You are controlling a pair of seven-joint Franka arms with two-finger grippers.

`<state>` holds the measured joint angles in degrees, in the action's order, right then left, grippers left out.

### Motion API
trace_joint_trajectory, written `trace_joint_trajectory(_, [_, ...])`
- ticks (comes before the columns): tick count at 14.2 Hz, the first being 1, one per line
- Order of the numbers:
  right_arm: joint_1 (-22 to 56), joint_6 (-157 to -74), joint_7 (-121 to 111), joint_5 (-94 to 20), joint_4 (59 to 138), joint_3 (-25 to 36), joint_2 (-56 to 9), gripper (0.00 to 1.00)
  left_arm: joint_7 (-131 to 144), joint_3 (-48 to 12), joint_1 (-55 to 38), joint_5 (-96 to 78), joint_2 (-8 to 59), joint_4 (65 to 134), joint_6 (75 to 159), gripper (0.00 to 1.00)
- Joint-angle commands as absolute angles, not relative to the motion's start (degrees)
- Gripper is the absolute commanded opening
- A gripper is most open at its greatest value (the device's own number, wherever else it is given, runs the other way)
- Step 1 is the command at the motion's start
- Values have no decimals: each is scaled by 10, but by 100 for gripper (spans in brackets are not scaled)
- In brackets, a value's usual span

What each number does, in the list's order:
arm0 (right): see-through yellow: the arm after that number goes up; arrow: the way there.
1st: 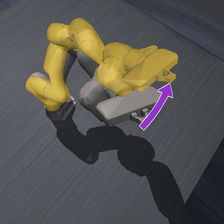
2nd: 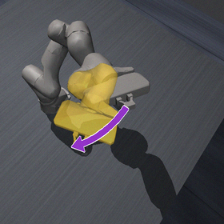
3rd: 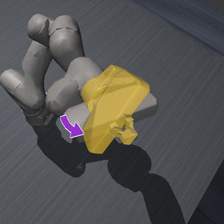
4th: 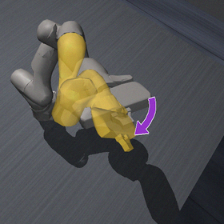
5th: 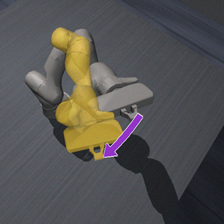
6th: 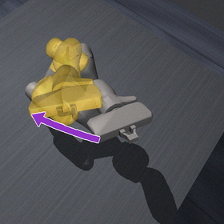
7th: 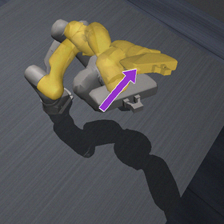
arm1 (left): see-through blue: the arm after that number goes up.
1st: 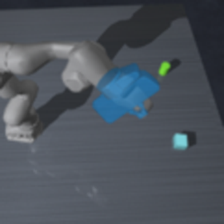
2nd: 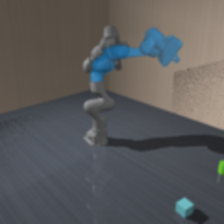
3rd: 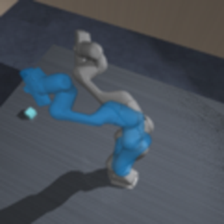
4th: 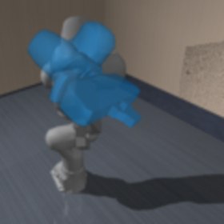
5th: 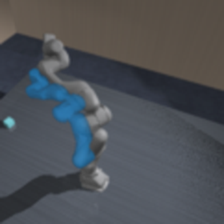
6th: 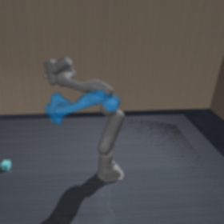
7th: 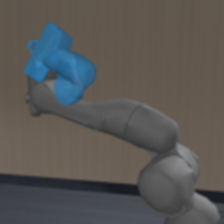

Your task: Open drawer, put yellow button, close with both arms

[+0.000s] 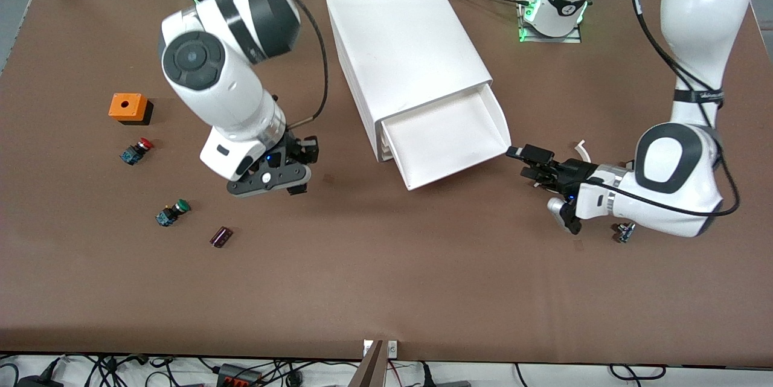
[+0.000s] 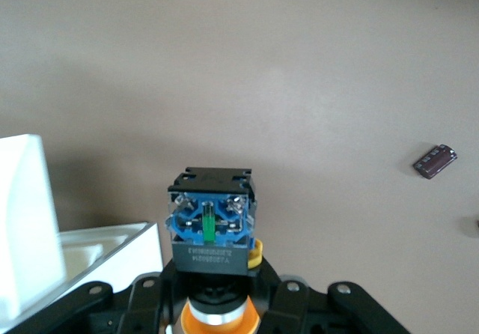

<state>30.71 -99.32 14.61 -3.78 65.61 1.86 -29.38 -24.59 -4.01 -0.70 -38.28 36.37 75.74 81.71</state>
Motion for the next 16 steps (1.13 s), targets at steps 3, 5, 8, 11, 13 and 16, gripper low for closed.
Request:
trace_joint_trajectory(3, [374,-965,246,-42,600,21,-323,0,-142,-50,-26,-182,332,688,797,100])
trace_joint_trajectory(5, [402,-966,264,-42,575,20,-344,0,-142,-50,-48,-63,317,676,802,100])
trace_joint_trajectory(8, [434,-982,282,-42,558,15,-366,0,-137,-40,-48,5,321,614,803,100])
trace_joint_trajectory(11, [453,-1022,282,-43,556,14,-374,0,-137,-40,-21,1,322,601,854,100])
trace_joint_trajectory(13, [457,-1051,282,-44,556,6,-374,0,-135,-40,-16,5,317,601,880,100])
trace_joint_trajectory(16, [473,-1111,286,-42,556,11,-401,0,-106,-36,-9,8,316,609,879,100])
